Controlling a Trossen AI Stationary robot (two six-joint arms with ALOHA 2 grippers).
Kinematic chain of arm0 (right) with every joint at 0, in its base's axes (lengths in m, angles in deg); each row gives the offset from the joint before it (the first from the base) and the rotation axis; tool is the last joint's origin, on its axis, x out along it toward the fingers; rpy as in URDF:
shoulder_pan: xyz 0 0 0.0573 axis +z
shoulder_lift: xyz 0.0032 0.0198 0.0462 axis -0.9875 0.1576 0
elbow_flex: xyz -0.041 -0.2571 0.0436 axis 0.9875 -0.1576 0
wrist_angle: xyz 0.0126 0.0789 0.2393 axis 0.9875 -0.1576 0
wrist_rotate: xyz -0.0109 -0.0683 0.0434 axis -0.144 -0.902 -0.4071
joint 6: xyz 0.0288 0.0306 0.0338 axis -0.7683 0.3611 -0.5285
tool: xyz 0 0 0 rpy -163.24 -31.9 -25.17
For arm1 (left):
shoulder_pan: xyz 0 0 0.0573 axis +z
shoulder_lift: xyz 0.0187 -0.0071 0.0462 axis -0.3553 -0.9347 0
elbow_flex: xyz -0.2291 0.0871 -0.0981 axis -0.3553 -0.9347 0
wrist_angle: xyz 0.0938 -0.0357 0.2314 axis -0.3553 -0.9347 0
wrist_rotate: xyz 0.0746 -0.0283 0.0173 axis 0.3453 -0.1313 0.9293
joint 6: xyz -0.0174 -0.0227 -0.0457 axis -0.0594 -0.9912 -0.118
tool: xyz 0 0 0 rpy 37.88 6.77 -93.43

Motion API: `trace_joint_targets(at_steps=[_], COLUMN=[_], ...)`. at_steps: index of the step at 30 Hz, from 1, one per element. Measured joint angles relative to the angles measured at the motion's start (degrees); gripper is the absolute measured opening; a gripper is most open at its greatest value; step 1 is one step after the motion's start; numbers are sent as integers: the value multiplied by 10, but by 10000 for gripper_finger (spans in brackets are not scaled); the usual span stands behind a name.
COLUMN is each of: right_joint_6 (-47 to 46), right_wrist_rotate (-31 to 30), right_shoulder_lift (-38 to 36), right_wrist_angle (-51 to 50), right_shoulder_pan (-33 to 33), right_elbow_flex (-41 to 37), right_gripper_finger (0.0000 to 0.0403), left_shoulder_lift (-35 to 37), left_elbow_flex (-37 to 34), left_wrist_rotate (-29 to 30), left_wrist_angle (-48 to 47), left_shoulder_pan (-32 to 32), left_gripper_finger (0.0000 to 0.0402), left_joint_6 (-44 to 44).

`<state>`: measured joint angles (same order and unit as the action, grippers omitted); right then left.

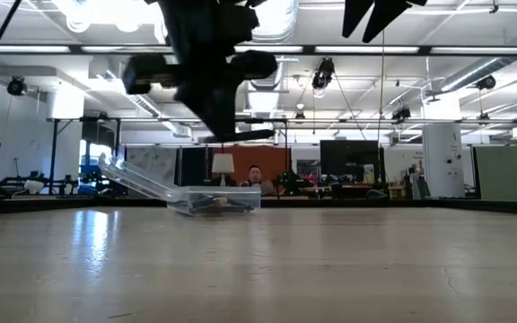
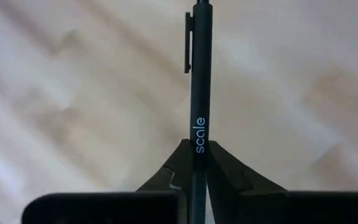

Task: Pick & place school supplies into a supply box
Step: Put the black pen into the transparent supply box

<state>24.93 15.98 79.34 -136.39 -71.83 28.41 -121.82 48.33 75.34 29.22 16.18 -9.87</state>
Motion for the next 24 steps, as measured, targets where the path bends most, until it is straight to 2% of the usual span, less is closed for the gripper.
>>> trace_joint_targets(at_steps=[3, 15, 19, 24], right_joint_6=[3, 3, 20, 41], right_wrist_rotate=[-15, -21, -20, -18], right_shoulder_lift=[-10, -29, -23, -18], right_wrist_angle=[4, 8, 9, 12], right_shoulder_pan=[0, -2, -2, -2], right_elbow_flex=[2, 1, -2, -4], right_gripper_finger=[244, 242, 242, 242], left_shoulder_lift=[19, 12, -5, -20], left_elbow_flex=[11, -3, -7, -21], left_wrist_rotate=[30, 41, 31, 21], left_wrist_angle=[-6, -29, -23, -10], left_shoulder_pan=[40, 262, 287, 278], left_gripper_finger=[8, 14, 23, 58], left_joint_6=[30, 138, 138, 134])
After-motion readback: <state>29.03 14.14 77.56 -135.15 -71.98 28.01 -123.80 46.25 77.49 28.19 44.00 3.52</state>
